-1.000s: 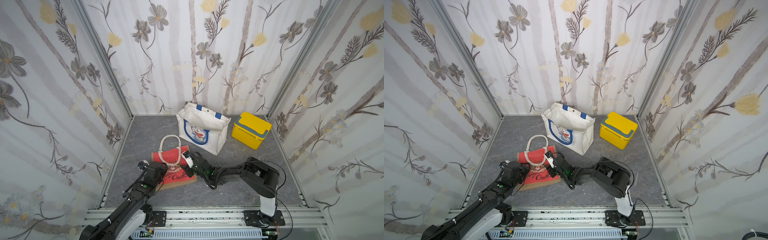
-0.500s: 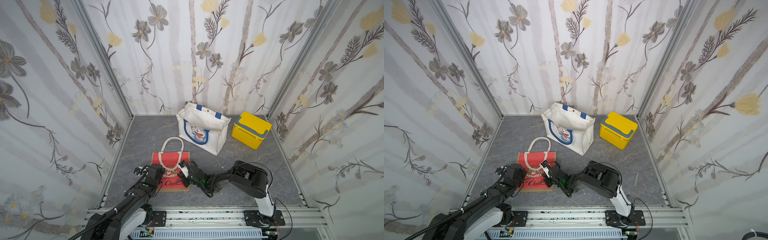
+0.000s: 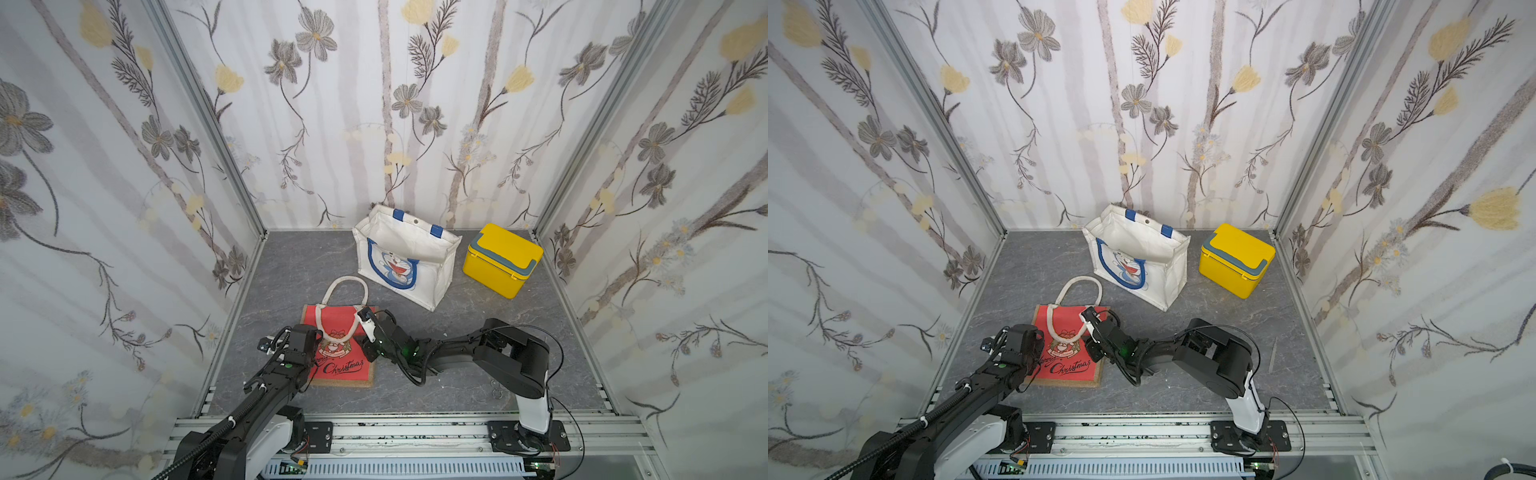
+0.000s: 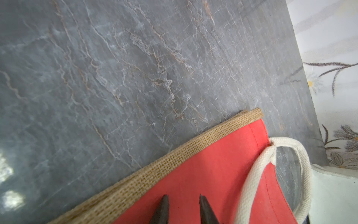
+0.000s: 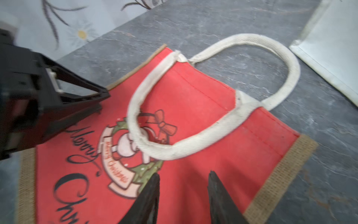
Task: Put away the canvas bag
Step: Press the canvas bag at the center of the board.
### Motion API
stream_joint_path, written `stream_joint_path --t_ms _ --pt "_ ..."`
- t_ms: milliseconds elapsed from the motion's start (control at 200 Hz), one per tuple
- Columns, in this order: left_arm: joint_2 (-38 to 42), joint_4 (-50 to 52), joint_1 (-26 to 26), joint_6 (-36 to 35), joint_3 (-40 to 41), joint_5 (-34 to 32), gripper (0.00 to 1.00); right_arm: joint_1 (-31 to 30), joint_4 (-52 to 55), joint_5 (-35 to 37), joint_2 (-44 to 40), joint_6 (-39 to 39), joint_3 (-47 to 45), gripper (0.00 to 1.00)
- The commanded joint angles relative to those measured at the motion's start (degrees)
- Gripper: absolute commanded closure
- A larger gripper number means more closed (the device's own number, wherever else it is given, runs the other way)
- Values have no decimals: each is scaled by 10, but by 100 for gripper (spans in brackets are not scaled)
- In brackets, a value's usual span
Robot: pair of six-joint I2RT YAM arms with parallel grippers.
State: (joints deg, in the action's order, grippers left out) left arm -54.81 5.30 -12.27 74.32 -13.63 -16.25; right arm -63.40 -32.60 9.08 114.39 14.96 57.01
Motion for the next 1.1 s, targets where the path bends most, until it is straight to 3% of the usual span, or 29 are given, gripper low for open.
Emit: stream_joint_path --t_ms 0,320,565,664,824,1094 --pt "-19 -4 5 10 -6 23 74 3 29 10 26 12 20 61" --pt "-37 -14 53 -3 -13 33 78 6 27 -14 126 22 102 70" --pt "-33 -10 107 -25 -19 38 79 6 48 -41 152 21 162 72" --pt "-30 -5 117 -38 -31 41 78 10 55 -39 136 14 166 71" --pt "2 10 117 -61 -55 56 61 16 59 -53 78 -5 145 61" --pt "84 102 117 -16 -52 113 71 -8 54 -54 -9 -15 36 62"
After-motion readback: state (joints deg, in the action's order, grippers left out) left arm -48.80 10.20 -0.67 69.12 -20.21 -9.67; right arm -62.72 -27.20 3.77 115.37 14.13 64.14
